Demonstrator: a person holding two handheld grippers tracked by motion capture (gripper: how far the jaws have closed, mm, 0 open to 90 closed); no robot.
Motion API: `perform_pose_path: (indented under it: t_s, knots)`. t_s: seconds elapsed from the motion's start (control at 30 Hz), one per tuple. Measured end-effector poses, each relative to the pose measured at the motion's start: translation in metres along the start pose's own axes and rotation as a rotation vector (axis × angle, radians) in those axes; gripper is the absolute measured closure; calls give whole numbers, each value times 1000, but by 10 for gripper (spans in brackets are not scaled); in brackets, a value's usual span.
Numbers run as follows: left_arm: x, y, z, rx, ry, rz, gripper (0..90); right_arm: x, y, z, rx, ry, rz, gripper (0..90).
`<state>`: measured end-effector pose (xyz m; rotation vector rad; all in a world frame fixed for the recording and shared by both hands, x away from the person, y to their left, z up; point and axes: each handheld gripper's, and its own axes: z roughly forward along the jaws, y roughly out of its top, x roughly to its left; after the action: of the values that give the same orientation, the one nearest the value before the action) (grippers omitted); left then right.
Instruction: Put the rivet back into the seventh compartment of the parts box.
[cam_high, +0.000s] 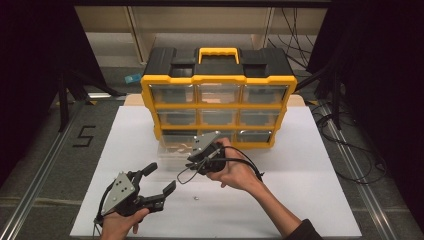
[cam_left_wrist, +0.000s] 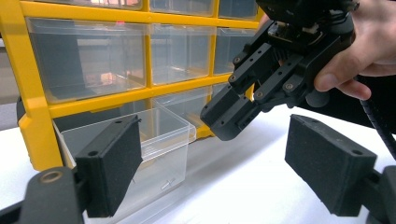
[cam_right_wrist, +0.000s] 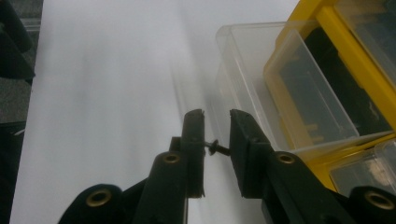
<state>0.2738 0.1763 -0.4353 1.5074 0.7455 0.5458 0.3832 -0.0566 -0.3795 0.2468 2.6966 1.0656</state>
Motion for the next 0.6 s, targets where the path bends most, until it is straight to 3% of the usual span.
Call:
perform_pose_path:
  t_s: [0.6]
  knots:
    - [1, -1, 1, 0, 4, -2, 184, -11, 18, 4, -58, -57, 11, 763]
